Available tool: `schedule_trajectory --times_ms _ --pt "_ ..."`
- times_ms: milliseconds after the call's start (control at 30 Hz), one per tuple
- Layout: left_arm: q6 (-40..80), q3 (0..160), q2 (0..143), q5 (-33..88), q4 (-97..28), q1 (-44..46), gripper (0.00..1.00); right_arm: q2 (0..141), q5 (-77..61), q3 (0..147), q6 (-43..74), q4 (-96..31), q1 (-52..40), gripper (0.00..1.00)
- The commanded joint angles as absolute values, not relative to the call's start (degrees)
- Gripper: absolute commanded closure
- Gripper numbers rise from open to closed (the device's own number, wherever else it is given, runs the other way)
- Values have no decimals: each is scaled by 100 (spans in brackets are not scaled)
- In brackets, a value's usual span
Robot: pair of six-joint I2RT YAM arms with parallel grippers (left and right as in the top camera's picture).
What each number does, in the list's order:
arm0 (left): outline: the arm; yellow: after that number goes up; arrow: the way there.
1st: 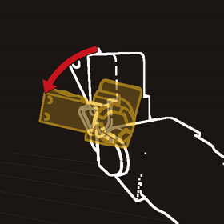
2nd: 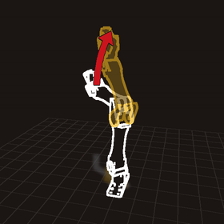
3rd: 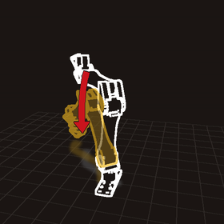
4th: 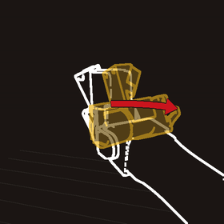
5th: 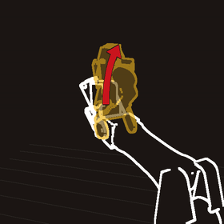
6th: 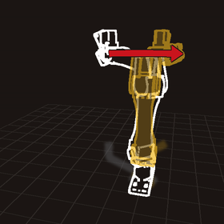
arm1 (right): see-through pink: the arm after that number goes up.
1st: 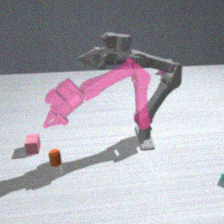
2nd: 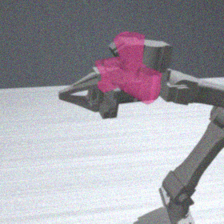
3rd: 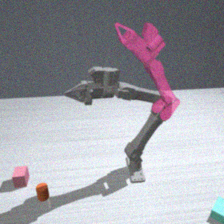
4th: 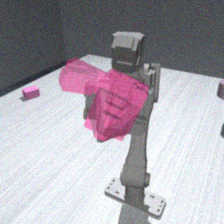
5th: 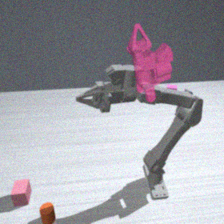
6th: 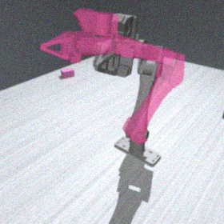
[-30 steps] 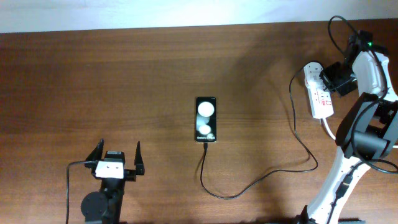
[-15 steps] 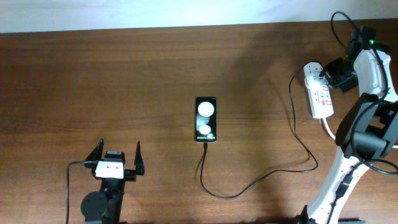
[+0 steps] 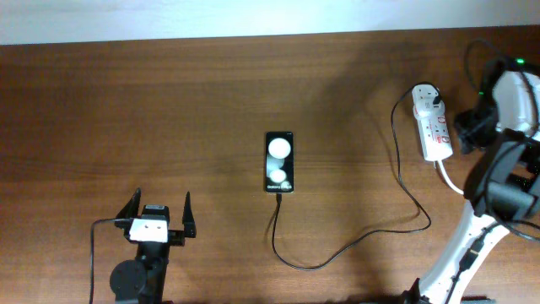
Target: Plug charger to phone and switch on socket
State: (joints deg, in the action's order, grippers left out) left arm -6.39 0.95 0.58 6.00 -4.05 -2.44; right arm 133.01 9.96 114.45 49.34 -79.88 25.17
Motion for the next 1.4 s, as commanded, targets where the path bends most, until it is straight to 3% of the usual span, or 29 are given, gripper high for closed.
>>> schedule_trajectory --times_ms 0,200,367,533,633,767,933,1300,1367 --pt "-692 49 34 620 -392 -279 1 11902 701 11406 5037 -8103 2733 96" --pt "-692 49 34 622 -390 -279 1 8053 -2132 11406 4442 -6759 2738 96" --pt "-692 51 34 620 -392 -276 1 5828 -2252 11406 4438 -5509 2740 96" --pt "-692 51 34 622 -390 -276 1 5332 -2869 11399 4440 -5686 2727 96" --pt "-692 51 34 620 -392 -276 1 5231 -2781 11187 4438 -5621 1992 96" --pt "-692 51 34 622 -392 3 1 4405 -2110 9789 4440 -4578 1385 96" --pt "-692 51 34 622 -392 331 1 3089 -2115 7749 4550 -2816 1345 92" --pt "-685 51 40 432 -414 327 1 2530 -2268 7730 4742 -2764 1345 91" --pt "-64 51 40 10 -473 327 1 2530 -2265 7723 4742 -2764 1345 91"
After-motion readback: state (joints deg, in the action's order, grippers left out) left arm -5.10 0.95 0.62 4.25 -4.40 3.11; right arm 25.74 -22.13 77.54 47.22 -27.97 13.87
